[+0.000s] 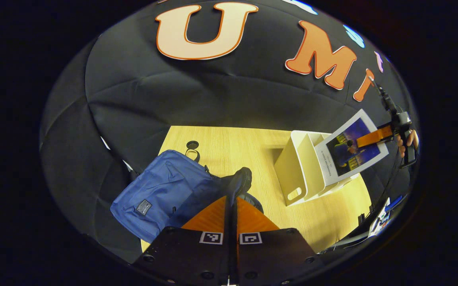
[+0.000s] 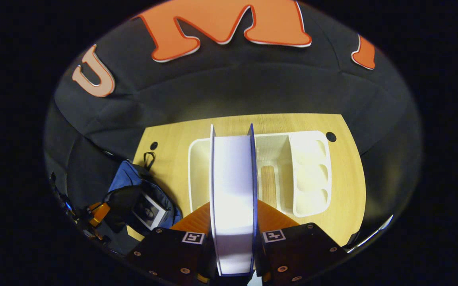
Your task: Open the schoolbag, grab two books from the bookshelf and put them into the schoolbag.
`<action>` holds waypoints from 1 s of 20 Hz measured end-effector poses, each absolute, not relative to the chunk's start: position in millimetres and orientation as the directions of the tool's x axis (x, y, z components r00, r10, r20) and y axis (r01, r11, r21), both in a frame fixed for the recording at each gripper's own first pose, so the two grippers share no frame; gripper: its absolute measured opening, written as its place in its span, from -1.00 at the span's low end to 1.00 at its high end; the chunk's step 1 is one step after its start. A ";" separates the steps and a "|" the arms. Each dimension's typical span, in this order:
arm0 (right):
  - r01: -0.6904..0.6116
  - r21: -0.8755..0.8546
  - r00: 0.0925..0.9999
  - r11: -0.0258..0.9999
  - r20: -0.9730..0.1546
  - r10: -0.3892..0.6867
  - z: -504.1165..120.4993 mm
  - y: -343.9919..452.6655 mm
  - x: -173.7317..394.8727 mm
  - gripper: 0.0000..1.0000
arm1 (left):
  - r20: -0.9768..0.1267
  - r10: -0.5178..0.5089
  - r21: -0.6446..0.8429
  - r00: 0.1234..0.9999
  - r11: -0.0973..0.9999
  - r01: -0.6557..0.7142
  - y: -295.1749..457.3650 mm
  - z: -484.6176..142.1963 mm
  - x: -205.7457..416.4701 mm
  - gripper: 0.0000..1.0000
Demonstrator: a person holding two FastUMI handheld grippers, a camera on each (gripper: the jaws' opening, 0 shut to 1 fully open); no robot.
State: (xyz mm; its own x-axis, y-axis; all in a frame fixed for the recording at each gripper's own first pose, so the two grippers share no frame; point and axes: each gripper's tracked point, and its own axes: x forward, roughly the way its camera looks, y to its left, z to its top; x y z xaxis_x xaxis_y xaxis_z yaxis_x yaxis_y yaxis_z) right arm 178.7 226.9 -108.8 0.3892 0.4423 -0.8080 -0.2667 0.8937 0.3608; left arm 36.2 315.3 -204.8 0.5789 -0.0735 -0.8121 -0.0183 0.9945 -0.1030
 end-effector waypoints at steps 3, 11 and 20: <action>-0.293 0.396 0.412 0.870 -0.769 0.489 -80.0 222.8 156.2 -0.23 | -0.815 -0.080 -0.103 0.574 0.995 -0.008 312.9 -205.2 36.4 -0.98; -0.367 0.528 0.380 0.766 -0.667 0.641 -51.1 257.3 85.0 -0.23 | -0.812 -0.082 -0.090 0.579 0.996 0.015 310.2 -203.3 33.4 -0.98; -0.277 0.736 0.190 0.618 -0.588 0.786 -110.9 360.3 35.9 -0.24 | -0.813 -0.079 -0.075 0.576 0.997 0.031 307.8 -206.3 30.6 -0.98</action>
State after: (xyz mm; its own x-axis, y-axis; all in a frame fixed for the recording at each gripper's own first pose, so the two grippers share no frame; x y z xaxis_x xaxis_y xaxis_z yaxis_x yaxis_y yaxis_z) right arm 35.9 360.3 -110.9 0.1905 0.7858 -0.5884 -0.2769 0.6180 0.7358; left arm 30.6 307.8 -206.3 0.5764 -0.0792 -0.8133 0.0314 0.9967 -0.0748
